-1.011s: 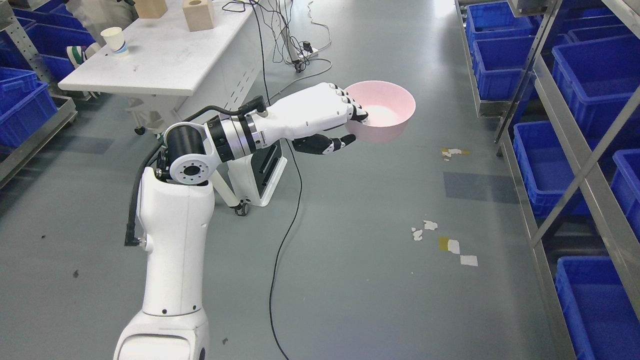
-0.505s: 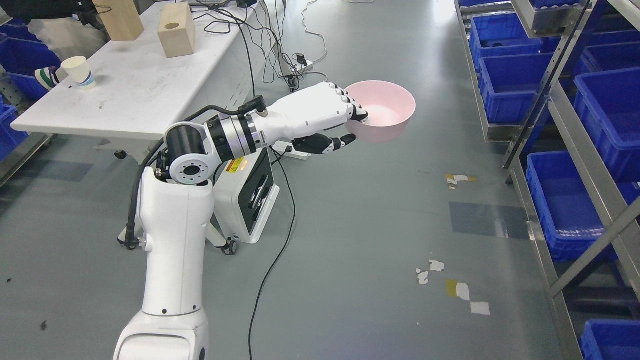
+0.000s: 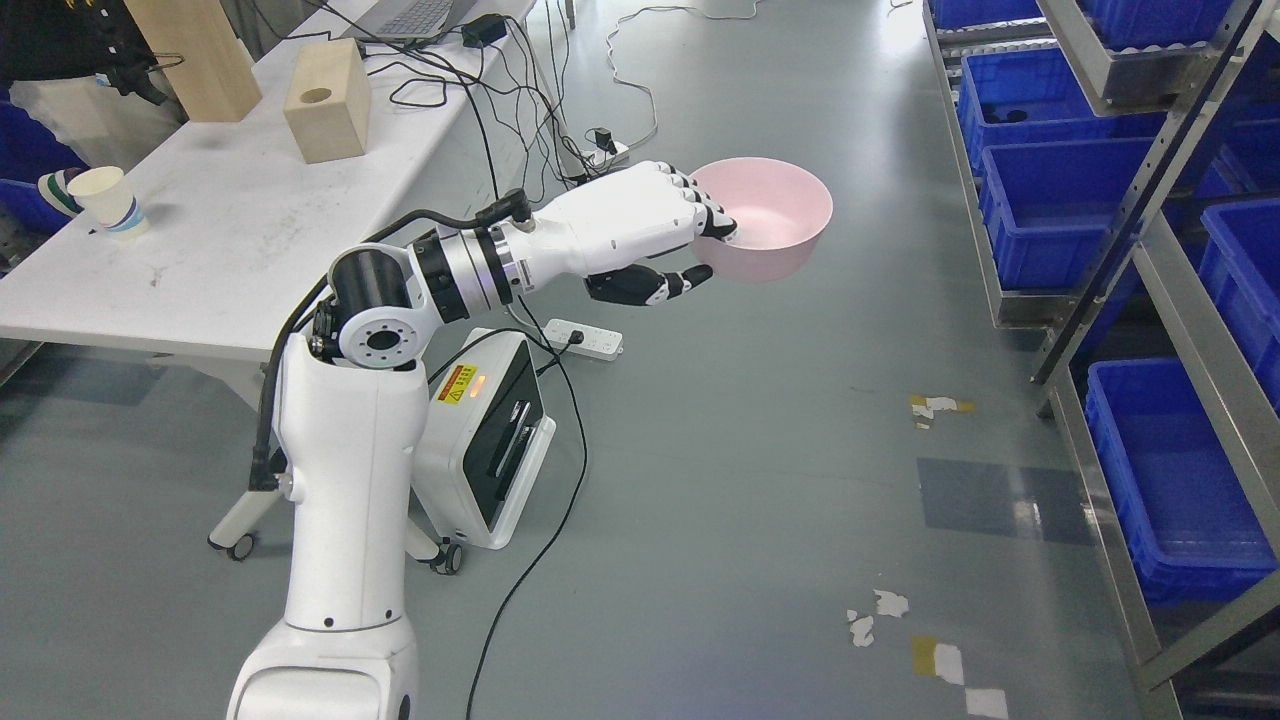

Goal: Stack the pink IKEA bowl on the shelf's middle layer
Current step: 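Hold the pink bowl raised in the left hand while driving to the rack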

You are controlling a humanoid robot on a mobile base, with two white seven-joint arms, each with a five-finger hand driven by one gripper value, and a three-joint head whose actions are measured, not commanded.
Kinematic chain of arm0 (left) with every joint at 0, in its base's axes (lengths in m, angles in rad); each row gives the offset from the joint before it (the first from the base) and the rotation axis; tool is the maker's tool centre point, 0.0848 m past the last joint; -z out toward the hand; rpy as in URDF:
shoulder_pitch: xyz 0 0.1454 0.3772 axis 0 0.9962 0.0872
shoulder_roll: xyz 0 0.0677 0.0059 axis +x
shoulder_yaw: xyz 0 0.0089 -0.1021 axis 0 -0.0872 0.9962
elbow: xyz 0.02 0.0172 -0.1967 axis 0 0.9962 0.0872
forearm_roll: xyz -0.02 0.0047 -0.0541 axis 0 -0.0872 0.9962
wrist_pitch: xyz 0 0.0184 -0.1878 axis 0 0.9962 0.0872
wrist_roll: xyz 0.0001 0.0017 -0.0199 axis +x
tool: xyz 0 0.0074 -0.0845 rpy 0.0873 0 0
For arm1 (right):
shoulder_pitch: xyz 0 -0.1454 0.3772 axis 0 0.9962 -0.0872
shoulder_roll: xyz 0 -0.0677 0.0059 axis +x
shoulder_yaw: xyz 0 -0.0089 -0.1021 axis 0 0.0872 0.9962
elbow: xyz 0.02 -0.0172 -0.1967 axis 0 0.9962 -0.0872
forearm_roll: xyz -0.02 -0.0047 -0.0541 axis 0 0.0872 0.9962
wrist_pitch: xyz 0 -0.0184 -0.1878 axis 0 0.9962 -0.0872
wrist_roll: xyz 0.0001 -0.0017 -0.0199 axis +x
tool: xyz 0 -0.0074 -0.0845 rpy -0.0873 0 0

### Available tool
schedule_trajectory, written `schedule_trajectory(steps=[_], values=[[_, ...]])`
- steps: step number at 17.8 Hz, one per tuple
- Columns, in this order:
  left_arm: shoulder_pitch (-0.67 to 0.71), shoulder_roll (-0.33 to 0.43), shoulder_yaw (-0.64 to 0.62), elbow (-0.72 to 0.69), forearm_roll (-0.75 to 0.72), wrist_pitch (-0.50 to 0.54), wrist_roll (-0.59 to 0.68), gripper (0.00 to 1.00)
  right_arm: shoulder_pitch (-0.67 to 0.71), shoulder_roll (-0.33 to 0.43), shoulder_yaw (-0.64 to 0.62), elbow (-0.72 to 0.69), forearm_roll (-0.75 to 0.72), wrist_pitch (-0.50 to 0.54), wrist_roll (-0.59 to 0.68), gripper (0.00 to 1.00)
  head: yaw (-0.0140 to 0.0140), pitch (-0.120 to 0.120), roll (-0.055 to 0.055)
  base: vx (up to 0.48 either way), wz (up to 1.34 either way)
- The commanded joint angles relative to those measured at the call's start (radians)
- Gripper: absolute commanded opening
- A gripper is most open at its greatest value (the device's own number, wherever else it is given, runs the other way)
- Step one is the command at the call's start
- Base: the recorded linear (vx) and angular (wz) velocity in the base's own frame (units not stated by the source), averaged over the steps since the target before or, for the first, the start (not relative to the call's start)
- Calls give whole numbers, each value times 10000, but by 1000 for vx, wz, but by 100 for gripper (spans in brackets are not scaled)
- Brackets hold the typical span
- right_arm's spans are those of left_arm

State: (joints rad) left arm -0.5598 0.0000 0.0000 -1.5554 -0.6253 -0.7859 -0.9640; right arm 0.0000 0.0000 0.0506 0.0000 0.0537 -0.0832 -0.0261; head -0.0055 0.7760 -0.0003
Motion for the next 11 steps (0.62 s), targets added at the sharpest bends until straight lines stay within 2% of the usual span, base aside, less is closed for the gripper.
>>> schedule_trajectory(steps=[1, 7, 11], values=[[-62, 175, -47, 0, 10, 5, 22, 1, 230, -175, 0, -175, 0, 3, 0, 100, 0, 0, 0, 237, 15], [-77, 175, -47, 0, 10, 5, 67, 1, 230, -175, 0, -175, 0, 3, 0, 100, 0, 0, 0, 181, -135], [-77, 175, -47, 0, 10, 5, 83, 1, 230, -175, 0, -175, 0, 3, 0, 100, 0, 0, 0, 161, -832]])
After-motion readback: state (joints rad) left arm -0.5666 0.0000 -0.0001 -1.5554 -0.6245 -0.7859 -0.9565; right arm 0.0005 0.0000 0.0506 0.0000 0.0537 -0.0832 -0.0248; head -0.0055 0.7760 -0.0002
